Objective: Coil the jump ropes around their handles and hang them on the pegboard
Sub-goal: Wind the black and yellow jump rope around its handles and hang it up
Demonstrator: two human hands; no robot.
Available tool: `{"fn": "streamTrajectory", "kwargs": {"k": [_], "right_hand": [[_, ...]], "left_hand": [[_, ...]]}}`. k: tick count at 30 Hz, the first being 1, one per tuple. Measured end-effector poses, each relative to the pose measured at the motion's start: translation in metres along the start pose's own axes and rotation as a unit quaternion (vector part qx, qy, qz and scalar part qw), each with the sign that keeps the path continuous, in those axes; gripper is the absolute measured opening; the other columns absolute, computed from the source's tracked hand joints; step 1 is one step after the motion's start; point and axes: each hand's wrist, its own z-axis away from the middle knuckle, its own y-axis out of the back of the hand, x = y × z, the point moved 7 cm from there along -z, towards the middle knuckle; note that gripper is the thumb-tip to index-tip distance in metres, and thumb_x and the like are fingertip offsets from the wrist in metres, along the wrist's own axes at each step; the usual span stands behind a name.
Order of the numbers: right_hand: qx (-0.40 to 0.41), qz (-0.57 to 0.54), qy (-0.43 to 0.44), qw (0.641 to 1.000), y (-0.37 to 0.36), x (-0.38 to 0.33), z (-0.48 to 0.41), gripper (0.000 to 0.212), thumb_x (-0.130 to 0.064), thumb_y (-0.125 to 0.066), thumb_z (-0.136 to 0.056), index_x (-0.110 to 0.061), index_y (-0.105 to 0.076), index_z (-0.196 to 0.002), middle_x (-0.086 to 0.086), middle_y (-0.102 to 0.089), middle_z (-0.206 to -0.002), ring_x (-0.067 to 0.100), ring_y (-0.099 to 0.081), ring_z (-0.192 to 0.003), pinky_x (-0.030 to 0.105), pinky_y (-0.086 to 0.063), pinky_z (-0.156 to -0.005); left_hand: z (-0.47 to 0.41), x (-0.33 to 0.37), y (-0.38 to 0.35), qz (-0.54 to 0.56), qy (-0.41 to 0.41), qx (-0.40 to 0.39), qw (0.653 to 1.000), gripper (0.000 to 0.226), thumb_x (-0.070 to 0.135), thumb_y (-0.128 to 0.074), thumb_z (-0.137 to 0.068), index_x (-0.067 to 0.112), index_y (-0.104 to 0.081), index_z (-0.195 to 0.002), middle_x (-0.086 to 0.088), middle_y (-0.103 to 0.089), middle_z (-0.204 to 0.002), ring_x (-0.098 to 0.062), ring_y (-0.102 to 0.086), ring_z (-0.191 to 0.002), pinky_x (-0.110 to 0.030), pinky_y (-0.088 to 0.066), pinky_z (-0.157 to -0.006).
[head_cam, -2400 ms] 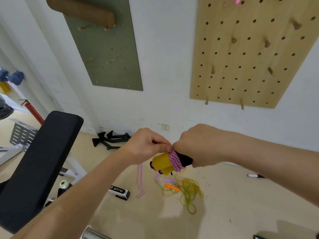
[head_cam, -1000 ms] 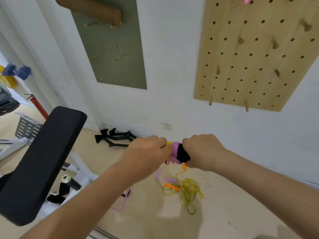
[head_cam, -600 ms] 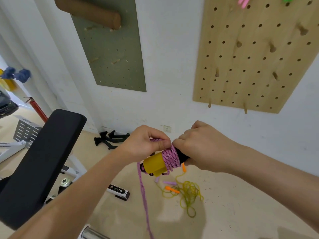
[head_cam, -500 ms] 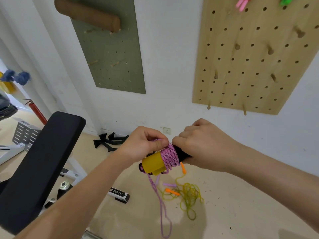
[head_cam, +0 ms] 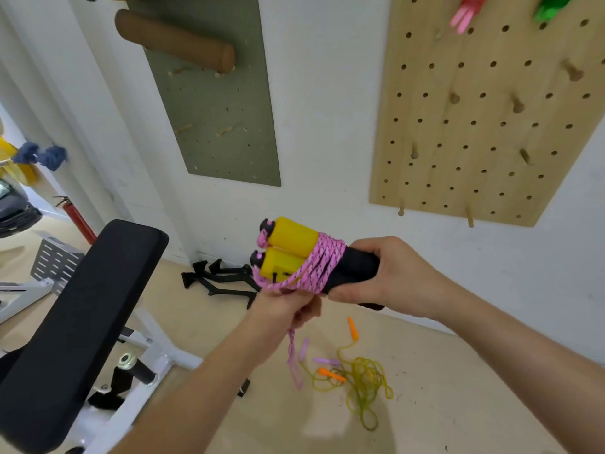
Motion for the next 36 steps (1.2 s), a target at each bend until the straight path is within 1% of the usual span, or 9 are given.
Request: {"fn": "streamTrajectory", "kwargs": {"k": [6, 10, 12, 14, 21, 24, 29, 33, 36], "right_hand": [[0.063, -0.087, -0.090, 0.990, -0.008, 0.038, -0.005, 0.026, -0.020, -0.084, -0.067, -0.004, -0.066, -0.076, 0.007, -0.056, -0.053, 0.021, -0.050, -0.047, 0.033, -0.039, -0.048], [0.103, 0.113, -0.118, 0.981, 0.000, 0.046, -0.010, 0.031, -0.040, -0.081, -0.063, -0.016, -0.064, -0.074, 0.002, -0.065, -0.063, 0.017, -0.060, -0.056, 0.032, -0.045, -0.053], [0.083, 0.249, -0.108, 0.959, -0.001, 0.041, -0.012, 0.035, -0.045, -0.076, -0.066, -0.017, -0.061, -0.080, 0.001, -0.064, -0.073, 0.018, -0.060, -0.066, 0.031, -0.044, -0.056], [0.050, 0.355, -0.097, 0.928, -0.004, 0.037, -0.014, 0.038, -0.048, -0.072, -0.068, -0.017, -0.056, -0.083, 0.000, -0.063, -0.078, 0.020, -0.059, -0.071, 0.032, -0.043, -0.057], [-0.114, 0.495, -0.058, 0.859, -0.027, 0.014, -0.005, 0.039, -0.047, -0.073, -0.074, -0.017, -0.052, -0.088, -0.001, -0.049, -0.076, 0.022, -0.052, -0.072, 0.029, -0.042, -0.058], [-0.137, 0.552, 0.019, 0.822, -0.038, -0.005, 0.001, 0.035, -0.039, -0.072, -0.079, -0.015, -0.057, -0.100, 0.004, -0.058, -0.088, 0.026, -0.057, -0.081, 0.032, -0.040, -0.061], [-0.200, 0.549, 0.086, 0.807, -0.045, -0.007, 0.010, 0.033, -0.037, -0.070, -0.079, -0.015, -0.059, -0.102, 0.003, -0.063, -0.093, 0.026, -0.063, -0.086, 0.035, -0.051, -0.068], [-0.204, 0.462, 0.097, 0.858, -0.037, -0.006, 0.011, 0.025, -0.032, -0.073, -0.076, -0.021, -0.054, -0.087, -0.004, -0.060, -0.083, 0.019, -0.059, -0.083, 0.028, -0.043, -0.059], [-0.185, 0.329, 0.070, 0.923, -0.020, -0.006, 0.010, 0.030, -0.030, -0.080, -0.070, -0.025, -0.063, -0.094, -0.009, -0.065, -0.087, 0.009, -0.059, -0.082, 0.030, -0.049, -0.069]], "left_hand": [[0.008, -0.006, -0.006, -0.225, -0.076, 0.041, 0.971, 0.027, 0.024, -0.043, -0.099, 0.019, -0.066, -0.088, 0.012, -0.044, -0.048, -0.004, -0.039, -0.048, -0.017, -0.029, -0.049], [0.028, 0.018, -0.011, -0.623, -0.181, 0.097, 0.755, 0.026, 0.034, -0.050, -0.094, 0.024, -0.058, -0.117, -0.001, -0.063, -0.066, -0.022, -0.058, -0.060, -0.030, -0.032, -0.051], [0.034, 0.023, -0.021, -0.701, -0.230, 0.066, 0.672, 0.028, 0.031, -0.074, -0.075, 0.027, -0.066, -0.102, 0.000, -0.056, -0.049, -0.021, -0.053, -0.040, -0.023, -0.029, -0.039], [0.033, 0.024, -0.021, -0.724, -0.263, 0.040, 0.637, 0.038, 0.023, -0.083, -0.056, 0.030, -0.067, -0.090, 0.002, -0.049, -0.045, -0.019, -0.048, -0.037, -0.021, -0.030, -0.038], [0.034, 0.057, -0.025, -0.763, -0.377, 0.023, 0.524, 0.023, 0.007, -0.072, -0.052, 0.022, -0.053, -0.055, 0.003, -0.041, -0.050, -0.017, -0.043, -0.047, -0.024, -0.019, -0.042], [0.022, 0.072, -0.031, -0.752, -0.365, -0.017, 0.548, 0.018, 0.016, -0.078, -0.061, 0.022, -0.061, -0.061, 0.005, -0.053, -0.056, -0.018, -0.052, -0.057, -0.022, -0.024, -0.040], [0.003, 0.068, -0.027, -0.677, -0.205, -0.113, 0.698, 0.020, 0.048, -0.054, -0.088, 0.041, -0.070, -0.098, 0.014, -0.070, -0.092, -0.008, -0.060, -0.088, -0.026, -0.041, -0.062], [-0.008, 0.053, -0.011, -0.384, -0.084, -0.160, 0.905, 0.015, 0.017, -0.077, -0.075, 0.032, -0.076, -0.073, 0.011, -0.074, -0.073, -0.002, -0.066, -0.071, -0.024, -0.053, -0.072], [-0.010, 0.057, -0.006, -0.240, -0.055, -0.180, 0.953, 0.015, 0.006, -0.072, -0.078, 0.019, -0.077, -0.072, -0.001, -0.073, -0.068, -0.014, -0.063, -0.066, -0.023, -0.050, -0.066]]}}
